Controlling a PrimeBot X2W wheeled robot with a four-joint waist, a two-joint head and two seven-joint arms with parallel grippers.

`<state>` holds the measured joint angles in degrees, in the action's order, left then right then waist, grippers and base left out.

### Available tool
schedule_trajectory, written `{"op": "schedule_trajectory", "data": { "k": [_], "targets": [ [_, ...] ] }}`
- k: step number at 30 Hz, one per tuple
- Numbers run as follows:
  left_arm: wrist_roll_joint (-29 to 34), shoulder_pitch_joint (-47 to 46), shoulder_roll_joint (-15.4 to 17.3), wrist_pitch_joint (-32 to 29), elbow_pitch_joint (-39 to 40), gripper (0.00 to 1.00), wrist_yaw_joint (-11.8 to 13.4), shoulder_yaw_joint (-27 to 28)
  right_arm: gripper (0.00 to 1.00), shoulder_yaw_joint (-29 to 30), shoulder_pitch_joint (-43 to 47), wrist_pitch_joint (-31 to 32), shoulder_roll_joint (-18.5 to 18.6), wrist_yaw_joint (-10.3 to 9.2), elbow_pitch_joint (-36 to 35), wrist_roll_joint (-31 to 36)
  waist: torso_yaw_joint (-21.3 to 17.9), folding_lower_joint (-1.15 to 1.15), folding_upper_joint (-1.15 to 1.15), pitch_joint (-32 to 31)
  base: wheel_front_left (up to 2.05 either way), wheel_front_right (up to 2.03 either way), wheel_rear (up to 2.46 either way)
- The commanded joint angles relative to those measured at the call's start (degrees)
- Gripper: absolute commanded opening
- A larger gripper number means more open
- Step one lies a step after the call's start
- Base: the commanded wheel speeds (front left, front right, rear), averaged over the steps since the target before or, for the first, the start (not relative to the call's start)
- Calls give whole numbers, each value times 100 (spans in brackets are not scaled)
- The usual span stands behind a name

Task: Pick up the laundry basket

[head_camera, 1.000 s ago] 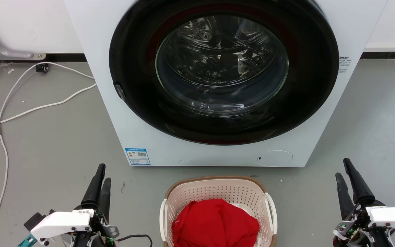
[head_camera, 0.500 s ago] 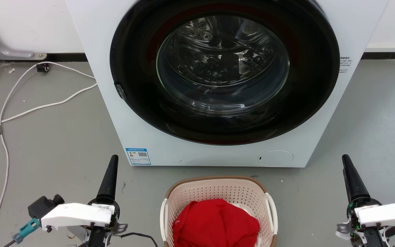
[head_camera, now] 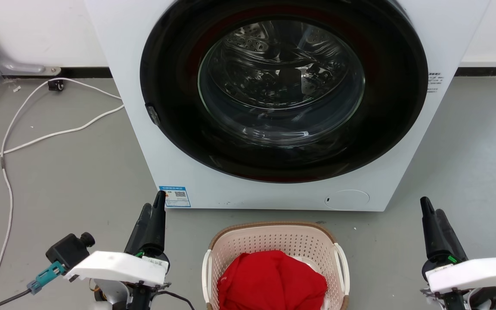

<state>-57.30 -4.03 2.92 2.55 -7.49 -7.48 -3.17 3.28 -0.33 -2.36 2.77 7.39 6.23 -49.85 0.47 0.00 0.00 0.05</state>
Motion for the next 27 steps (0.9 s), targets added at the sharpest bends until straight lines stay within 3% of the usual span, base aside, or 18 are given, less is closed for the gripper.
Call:
{"op": "schedule_trajectory", "data": {
  "k": [1, 27],
  "targets": [
    [162, -42, 44, 47, 113, 100, -1, -27, 100, 1, -7, -35, 17, 6, -122, 182, 1, 0, 0, -1, 0, 0, 0],
    [2436, -11, 163, 513, 145, 100, 10, -451, 100, -69, 376, 66, 17, 9, -716, 2465, 39, 0, 0, -12, 0, 0, 0]
  ]
}}
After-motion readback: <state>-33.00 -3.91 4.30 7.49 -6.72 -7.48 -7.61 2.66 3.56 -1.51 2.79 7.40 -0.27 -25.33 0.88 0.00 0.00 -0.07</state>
